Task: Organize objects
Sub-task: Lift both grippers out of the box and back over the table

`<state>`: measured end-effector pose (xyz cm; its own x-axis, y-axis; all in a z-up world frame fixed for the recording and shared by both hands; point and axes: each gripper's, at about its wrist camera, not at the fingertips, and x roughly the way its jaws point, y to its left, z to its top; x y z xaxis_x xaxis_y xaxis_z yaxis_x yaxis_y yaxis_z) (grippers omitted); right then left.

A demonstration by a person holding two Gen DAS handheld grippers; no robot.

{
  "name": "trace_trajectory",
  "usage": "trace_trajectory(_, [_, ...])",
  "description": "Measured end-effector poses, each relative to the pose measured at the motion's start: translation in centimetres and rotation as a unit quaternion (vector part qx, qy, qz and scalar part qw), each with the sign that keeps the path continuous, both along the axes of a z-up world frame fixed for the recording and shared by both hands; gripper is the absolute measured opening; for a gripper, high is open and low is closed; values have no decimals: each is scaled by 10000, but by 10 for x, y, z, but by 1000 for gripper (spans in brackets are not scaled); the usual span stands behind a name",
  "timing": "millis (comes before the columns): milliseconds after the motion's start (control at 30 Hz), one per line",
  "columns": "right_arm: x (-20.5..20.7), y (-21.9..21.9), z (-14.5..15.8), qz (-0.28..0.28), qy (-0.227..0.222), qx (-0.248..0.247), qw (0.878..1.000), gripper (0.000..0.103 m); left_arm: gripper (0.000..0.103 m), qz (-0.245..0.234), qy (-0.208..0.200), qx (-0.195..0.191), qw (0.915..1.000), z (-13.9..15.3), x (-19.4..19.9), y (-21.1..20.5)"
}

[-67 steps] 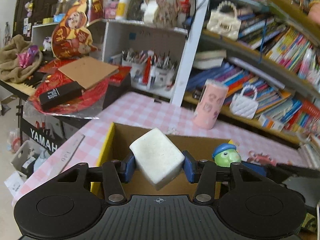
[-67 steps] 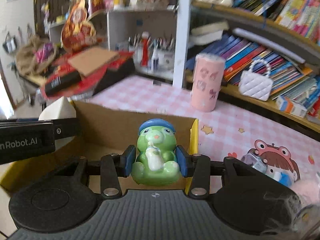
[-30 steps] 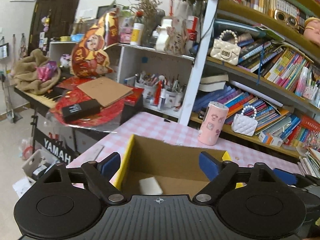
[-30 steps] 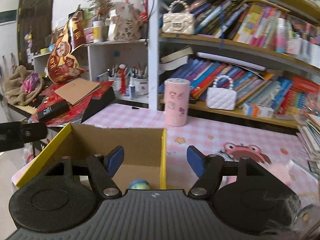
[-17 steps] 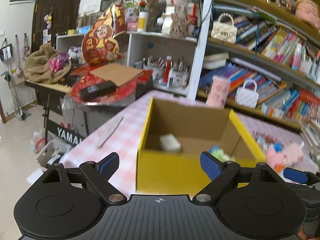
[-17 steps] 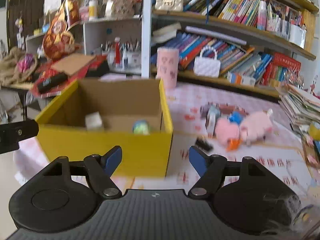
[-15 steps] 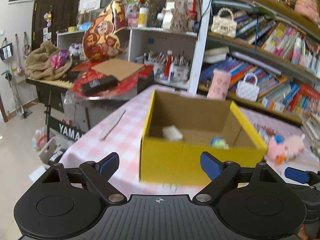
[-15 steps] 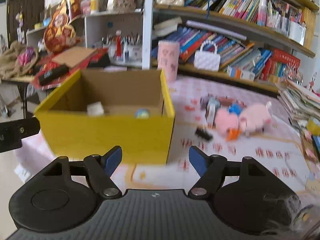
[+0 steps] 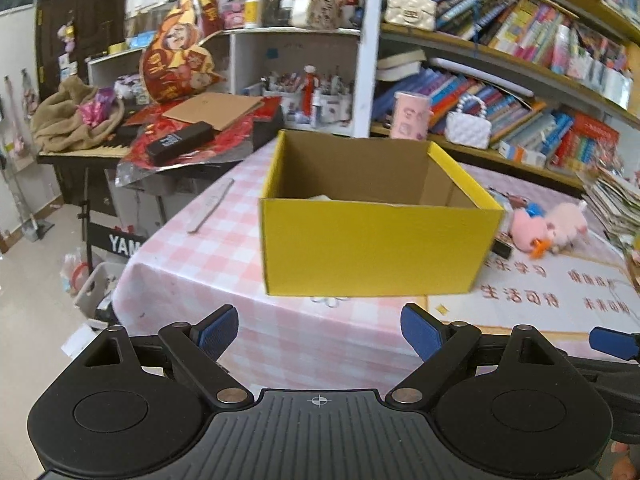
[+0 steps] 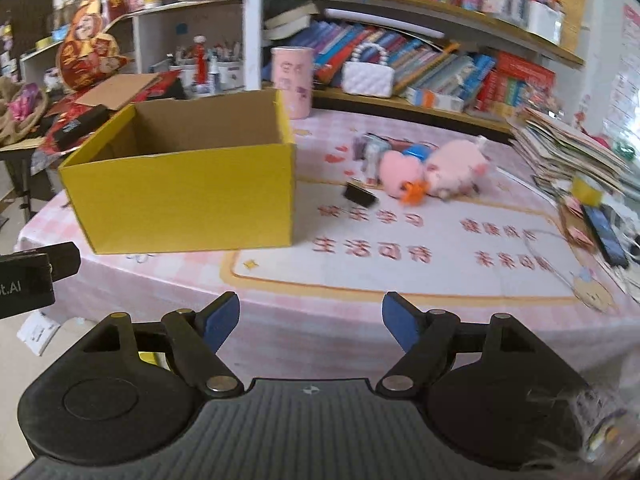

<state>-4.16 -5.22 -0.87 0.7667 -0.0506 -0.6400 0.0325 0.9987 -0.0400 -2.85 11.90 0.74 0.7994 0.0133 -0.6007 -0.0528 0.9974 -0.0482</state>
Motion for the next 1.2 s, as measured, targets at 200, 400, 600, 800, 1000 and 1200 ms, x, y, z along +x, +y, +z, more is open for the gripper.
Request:
trace_trajectory(200, [-13,-28,-3,-456,6,26,9990,80,90,-478,8,39,9988,-1,1,-28])
trace_trajectory(400, [-19,-61,-7,-903,78,34,9959,81,91,-951,85,40,9954,-5,9,-61])
trace_trajectory(600, [-19,-92,-10,-1221,156,36,9924,83,91,-1310,196,48,9912,-9,18,-95])
trace_trajectory(800, [-11,-120,-15,-1393,267,54,9899,84,91,-1480,302,65,9885,-12,32,-124])
trace_trajectory(1000, [8,-147,-19,-1428,389,71,9890,85,91,-1551,422,123,9869,-17,50,-152])
trace_trajectory(1200, [34,-170,-25,-1318,523,60,9899,85,91,-1475,545,147,9874,-23,72,-176])
